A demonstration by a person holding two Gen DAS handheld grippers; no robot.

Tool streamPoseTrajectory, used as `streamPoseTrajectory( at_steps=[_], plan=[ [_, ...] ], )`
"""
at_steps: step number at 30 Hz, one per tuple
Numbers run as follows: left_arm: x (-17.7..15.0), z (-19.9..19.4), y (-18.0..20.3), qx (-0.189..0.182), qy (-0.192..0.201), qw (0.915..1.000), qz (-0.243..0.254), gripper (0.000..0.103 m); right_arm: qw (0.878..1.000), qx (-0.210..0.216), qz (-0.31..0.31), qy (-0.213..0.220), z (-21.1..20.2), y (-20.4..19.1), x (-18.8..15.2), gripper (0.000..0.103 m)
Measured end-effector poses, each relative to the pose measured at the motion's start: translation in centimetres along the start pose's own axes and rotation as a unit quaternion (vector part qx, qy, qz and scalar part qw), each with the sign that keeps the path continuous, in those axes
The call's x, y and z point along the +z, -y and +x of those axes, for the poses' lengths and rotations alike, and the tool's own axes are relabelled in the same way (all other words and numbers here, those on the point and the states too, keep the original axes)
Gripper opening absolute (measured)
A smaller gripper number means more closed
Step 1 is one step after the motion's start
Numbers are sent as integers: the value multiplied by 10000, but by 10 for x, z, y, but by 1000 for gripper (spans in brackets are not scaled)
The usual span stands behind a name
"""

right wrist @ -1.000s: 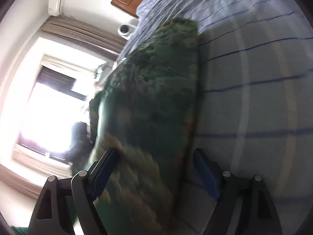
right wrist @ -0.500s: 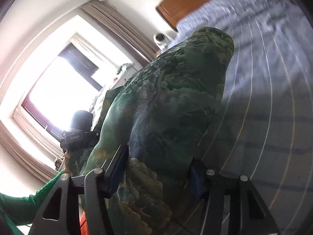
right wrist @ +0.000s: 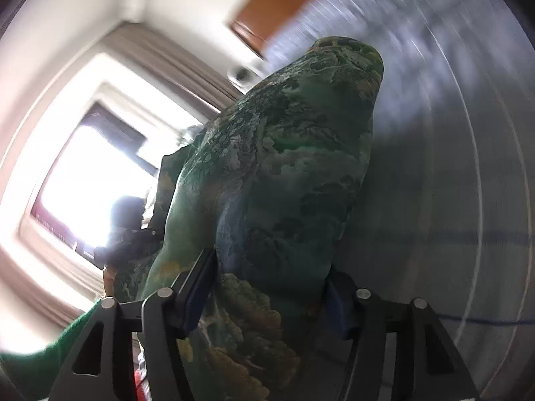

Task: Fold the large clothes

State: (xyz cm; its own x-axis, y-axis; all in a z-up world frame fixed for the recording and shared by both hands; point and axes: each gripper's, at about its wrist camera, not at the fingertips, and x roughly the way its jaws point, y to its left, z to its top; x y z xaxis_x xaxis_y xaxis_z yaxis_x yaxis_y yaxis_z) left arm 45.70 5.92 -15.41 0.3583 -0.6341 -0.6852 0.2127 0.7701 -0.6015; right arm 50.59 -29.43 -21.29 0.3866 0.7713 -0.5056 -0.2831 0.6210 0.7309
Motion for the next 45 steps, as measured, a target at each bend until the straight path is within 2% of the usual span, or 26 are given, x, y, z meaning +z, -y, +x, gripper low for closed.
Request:
streamPoseTrajectory(
  at_steps=[1, 3, 5, 7, 8, 9, 10, 11, 12, 13, 15, 17, 18, 20, 21, 23, 29, 32, 37, 42, 45],
  plan=[
    [-3, 0, -4, -66, 59, 9999, -120, 88, 9998, -25, 218, -26, 3, 13, -3, 69],
    [-9, -14, -5, -117, 220, 9995, -172, 95, 9984, 101, 541, 162, -5, 22, -8, 83],
    [-17, -34, 3, 76, 310, 9995, -42, 95, 9983, -99, 473, 312, -17, 11, -11, 83],
    [-33, -57, 18, 449, 462, 9975, 284, 95, 9955, -848, 10, 420, -35, -16, -18, 83],
    [-43, -72, 34, 766, 618, 9936, 549, 96, 9826, -1715, -491, 523, -47, -42, -24, 84],
    [-47, -81, 44, 989, 762, 9898, 690, 100, 9687, -2253, -837, 613, -53, -60, -28, 84],
    [-60, -97, 60, 1382, 1056, 9808, 880, 102, 9520, -2740, -1162, 716, -60, -78, -36, 84],
    [-75, -111, 76, 1643, 1370, 9715, 1019, 102, 9283, -3288, -1523, 834, -69, -105, -48, 85],
    [-82, -115, 85, 1752, 1527, 9665, 1086, 102, 9125, -3605, -1722, 878, -74, -125, -58, 87],
    [-97, -125, 99, 1880, 1697, 9601, 1188, 102, 9027, -3789, -1818, 924, -78, -134, -64, 88],
    [-119, -134, 123, 2056, 1862, 9508, 1380, 103, 8747, -4256, -2010, 1154, -94, -173, -89, 89],
    [-151, -143, 151, 2340, 1996, 9370, 1654, 103, 8601, -4478, -2078, 1284, -95, -181, -87, 89],
    [-154, -140, 158, 2406, 2013, 9336, 1730, 103, 8509, -4600, -2142, 1360, -100, -193, -97, 89],
    [-179, -142, 179, 2539, 2012, 9266, 1908, 103, 8414, -4712, -2198, 1470, -114, -201, -109, 89],
    [-179, -142, 180, 2588, 2042, 9244, 1916, 103, 8380, -4747, -2222, 1519, -120, -208, -117, 89],
    [-195, -145, 192, 2665, 2183, 9202, 1857, 103, 8352, -4777, -2234, 1558, -130, -217, -131, 89],
    [-201, -143, 208, 2609, 2267, 9225, 1717, 103, 8300, -4832, -2257, 1635, -150, -235, -159, 89],
    [-212, -154, 220, 2790, 2390, 9173, 1534, 103, 8295, -4848, -2193, 1695, -159, -239, -168, 89],
    [-235, -163, 235, 2972, 2371, 9142, 1405, 103, 8496, -4593, -2017, 1631, -166, -241, -184, 89],
    [-259, -168, 238, 2959, 2145, 9211, 1339, 103, 8739, -4214, -1888, 1519, -175, -246, -217, 89],
    [-270, -169, 237, 3009, 2096, 9204, 1358, 103, 8703, -4362, -1793, 1420, -177, -249, -234, 89]
  ],
)
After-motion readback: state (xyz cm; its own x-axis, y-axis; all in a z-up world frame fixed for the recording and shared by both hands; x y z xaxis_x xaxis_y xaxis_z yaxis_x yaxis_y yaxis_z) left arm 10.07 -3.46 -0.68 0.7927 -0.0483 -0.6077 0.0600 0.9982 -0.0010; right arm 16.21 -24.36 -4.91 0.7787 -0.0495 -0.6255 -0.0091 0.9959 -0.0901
